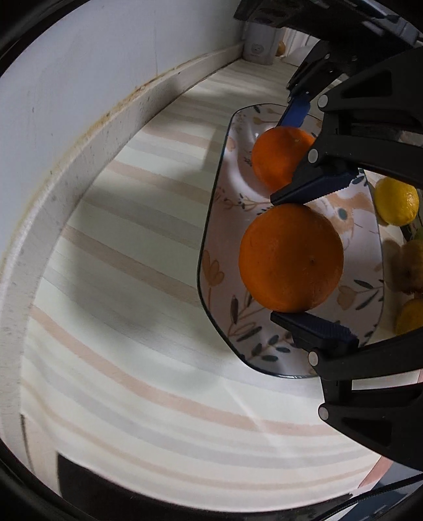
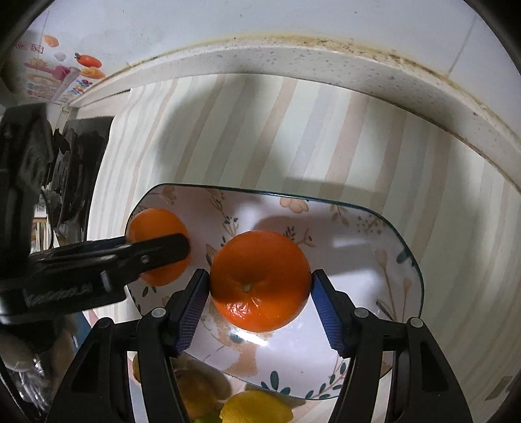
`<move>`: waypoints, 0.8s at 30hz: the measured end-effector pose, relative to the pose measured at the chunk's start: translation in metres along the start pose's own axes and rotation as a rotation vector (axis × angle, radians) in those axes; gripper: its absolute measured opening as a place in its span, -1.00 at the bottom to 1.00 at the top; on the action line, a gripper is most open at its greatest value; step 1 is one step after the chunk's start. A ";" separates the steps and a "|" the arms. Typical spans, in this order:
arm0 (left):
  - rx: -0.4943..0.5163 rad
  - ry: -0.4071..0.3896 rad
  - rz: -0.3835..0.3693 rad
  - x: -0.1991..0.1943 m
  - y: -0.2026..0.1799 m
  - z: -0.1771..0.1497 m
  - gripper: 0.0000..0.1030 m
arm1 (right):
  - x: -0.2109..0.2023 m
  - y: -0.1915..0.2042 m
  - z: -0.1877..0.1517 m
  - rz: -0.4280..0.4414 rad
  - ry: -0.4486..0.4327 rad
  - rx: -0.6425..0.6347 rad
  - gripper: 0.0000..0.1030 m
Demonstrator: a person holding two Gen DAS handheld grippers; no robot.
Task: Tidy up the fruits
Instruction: 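Carry both oranges onto the floral plate and open both tools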
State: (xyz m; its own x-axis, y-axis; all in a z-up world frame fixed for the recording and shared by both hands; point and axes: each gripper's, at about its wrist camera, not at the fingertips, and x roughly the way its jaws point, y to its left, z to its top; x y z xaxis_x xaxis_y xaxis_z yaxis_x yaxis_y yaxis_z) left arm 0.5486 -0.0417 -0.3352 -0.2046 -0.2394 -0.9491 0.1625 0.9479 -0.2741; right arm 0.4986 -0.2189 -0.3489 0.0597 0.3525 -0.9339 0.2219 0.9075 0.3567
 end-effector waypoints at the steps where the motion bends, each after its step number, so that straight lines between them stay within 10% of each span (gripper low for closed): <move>1: -0.007 0.008 0.002 0.002 0.002 0.001 0.21 | 0.000 0.001 0.000 -0.002 0.005 -0.001 0.31; 6: -0.020 0.017 -0.005 -0.003 0.006 0.001 0.21 | -0.002 0.004 0.000 0.012 0.019 0.013 0.79; 10: -0.032 0.002 -0.019 -0.003 0.004 0.001 0.73 | -0.014 -0.001 -0.006 0.031 0.011 0.037 0.80; 24: 0.032 -0.272 0.247 -0.077 0.002 -0.075 0.73 | -0.077 0.005 -0.073 -0.200 -0.136 0.014 0.85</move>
State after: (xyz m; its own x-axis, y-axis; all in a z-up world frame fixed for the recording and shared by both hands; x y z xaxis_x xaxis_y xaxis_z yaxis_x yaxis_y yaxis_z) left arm 0.4924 -0.0060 -0.2509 0.1078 -0.0551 -0.9926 0.2055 0.9781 -0.0320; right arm 0.4238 -0.2249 -0.2732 0.1437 0.1316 -0.9808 0.2558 0.9525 0.1653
